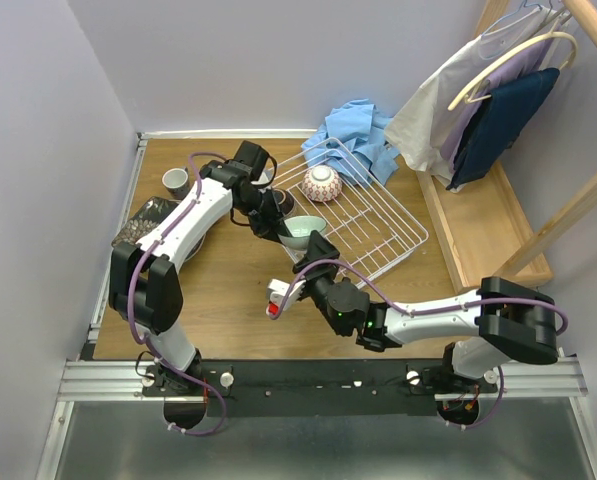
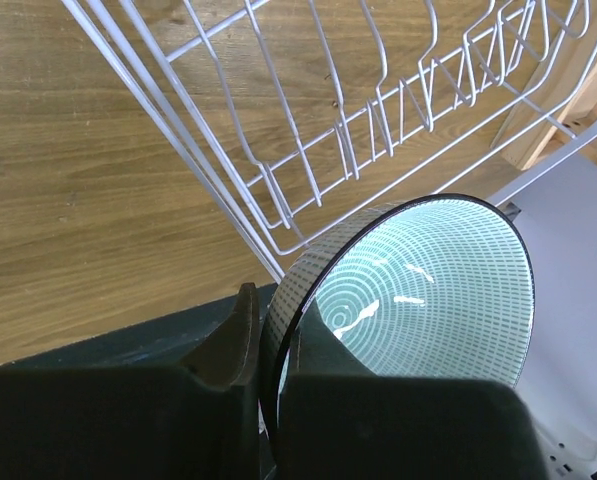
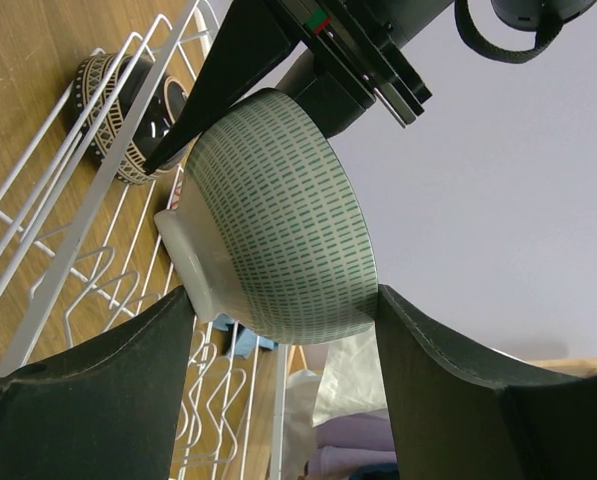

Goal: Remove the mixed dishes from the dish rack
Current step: Place the bowl at the center of the board.

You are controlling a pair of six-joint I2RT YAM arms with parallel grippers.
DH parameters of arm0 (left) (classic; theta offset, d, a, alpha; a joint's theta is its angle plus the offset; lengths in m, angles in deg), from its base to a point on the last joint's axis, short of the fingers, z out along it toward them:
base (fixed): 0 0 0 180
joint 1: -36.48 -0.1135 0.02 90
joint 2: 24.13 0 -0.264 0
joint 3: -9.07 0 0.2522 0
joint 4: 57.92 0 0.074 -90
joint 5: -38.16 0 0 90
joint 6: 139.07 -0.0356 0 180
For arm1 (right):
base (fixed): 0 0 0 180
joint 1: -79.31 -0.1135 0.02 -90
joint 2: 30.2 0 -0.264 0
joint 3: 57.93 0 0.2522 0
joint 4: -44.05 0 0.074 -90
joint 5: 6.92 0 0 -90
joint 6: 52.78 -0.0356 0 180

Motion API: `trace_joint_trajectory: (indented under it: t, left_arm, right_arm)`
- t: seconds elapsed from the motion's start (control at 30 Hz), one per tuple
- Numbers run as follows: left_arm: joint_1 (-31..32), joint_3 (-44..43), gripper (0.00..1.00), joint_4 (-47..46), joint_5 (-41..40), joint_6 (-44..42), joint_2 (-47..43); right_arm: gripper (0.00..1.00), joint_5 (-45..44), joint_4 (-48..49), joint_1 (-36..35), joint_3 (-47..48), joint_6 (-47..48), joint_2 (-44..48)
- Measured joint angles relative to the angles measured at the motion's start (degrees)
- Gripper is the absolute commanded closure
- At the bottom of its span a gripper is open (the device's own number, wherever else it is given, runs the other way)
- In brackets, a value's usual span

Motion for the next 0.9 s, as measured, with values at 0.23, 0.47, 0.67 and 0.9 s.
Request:
trace_joint_trajectory:
  t: [0.23,0.47,0.67,0.9]
  left_arm:
    - [-0.48,-0.68,1.0,-1.6,-1.25,-1.81,-0.83]
    - [-4.28,-2.49,1.0,-5.53,-2.73,-2.54,-4.26]
    - [-5.9,-2.95,1.0,-6.71,-7.43,-4.44,-6.58]
    - [-6.8,10.12,1.0,-11.93,-19.56,-7.13,-19.19]
  right_arm:
    - [0.04,-0.17,-1.11,0.11,-0.17,-3.08,1.33]
    - [0.0,-0.46,-4.59,0.35,-0.2,-7.8,4.13]
    - [0.0,-0.44,-13.99,0.35,0.76,-15.72,6.34]
    - [0.0,-0.42,-27.41,0.35,7.02,-29.64,8.94]
